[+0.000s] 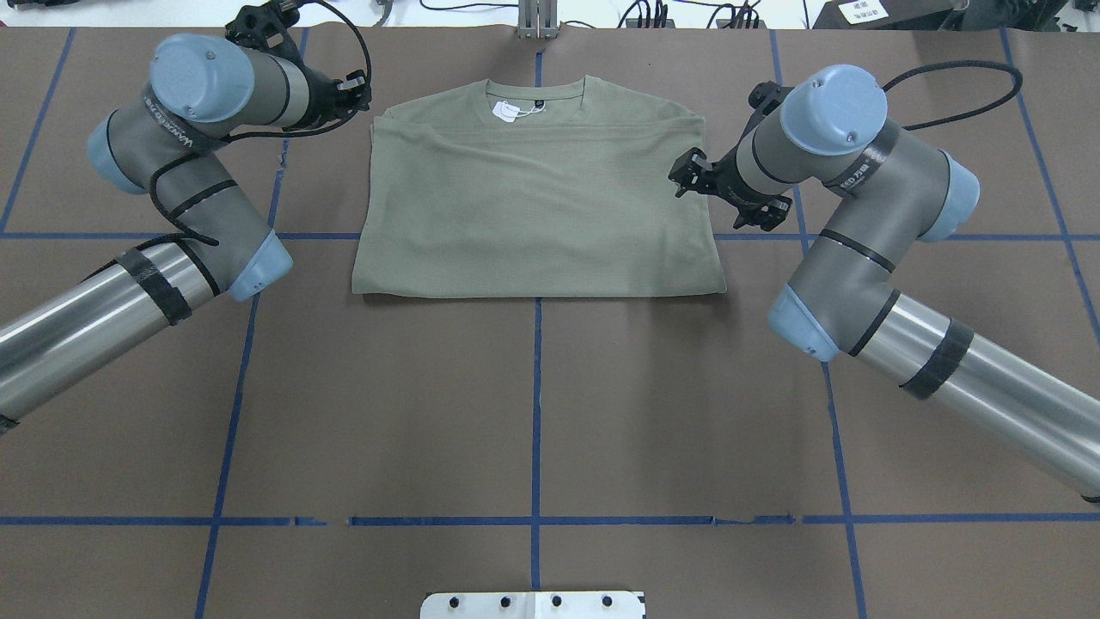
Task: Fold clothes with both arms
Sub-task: 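Release the hem and draw both grippers back from the shirt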
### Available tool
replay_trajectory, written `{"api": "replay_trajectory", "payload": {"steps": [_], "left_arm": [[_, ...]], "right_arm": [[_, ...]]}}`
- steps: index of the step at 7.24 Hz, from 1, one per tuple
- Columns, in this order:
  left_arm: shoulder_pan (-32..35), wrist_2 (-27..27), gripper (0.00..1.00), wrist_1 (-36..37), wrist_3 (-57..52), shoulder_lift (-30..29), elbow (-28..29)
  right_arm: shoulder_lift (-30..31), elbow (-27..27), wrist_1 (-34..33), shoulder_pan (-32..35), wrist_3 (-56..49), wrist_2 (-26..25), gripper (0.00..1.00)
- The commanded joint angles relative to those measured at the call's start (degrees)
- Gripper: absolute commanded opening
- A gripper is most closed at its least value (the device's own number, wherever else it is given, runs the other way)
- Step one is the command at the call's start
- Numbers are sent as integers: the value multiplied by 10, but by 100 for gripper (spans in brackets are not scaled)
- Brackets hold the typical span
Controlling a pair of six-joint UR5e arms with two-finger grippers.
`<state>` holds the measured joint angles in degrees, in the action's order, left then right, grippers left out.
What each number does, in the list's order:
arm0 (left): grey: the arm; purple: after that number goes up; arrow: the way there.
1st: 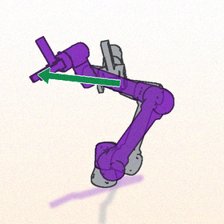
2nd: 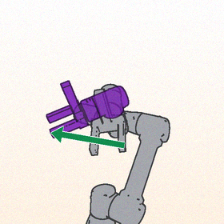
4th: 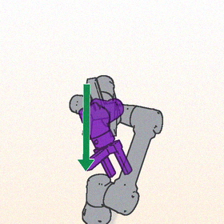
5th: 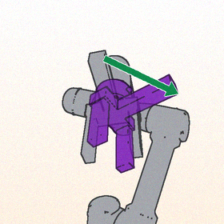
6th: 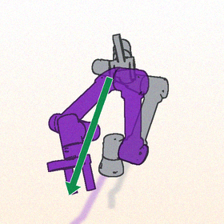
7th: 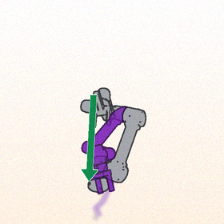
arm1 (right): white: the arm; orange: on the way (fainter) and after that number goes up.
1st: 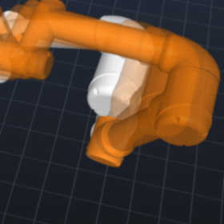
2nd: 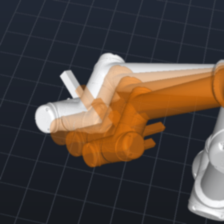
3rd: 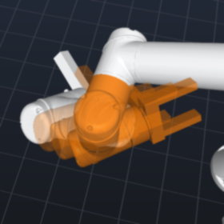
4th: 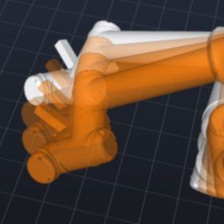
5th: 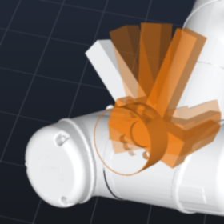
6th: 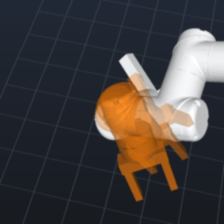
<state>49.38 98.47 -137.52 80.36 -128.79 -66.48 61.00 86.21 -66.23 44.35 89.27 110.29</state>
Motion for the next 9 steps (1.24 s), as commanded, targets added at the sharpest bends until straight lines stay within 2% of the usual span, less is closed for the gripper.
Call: {"api": "replay_trajectory", "payload": {"steps": [1,3,9], "left_arm": [[-1,0,40,0,-2,3,0],[-1,0,40,0,-3,6,0],[-1,0,40,1,-6,6,0]], "right_arm": [[42,46,4,-24,77,-7,95],[47,40,4,-42,88,-35,88],[60,45,0,-50,113,-29,74]]}}
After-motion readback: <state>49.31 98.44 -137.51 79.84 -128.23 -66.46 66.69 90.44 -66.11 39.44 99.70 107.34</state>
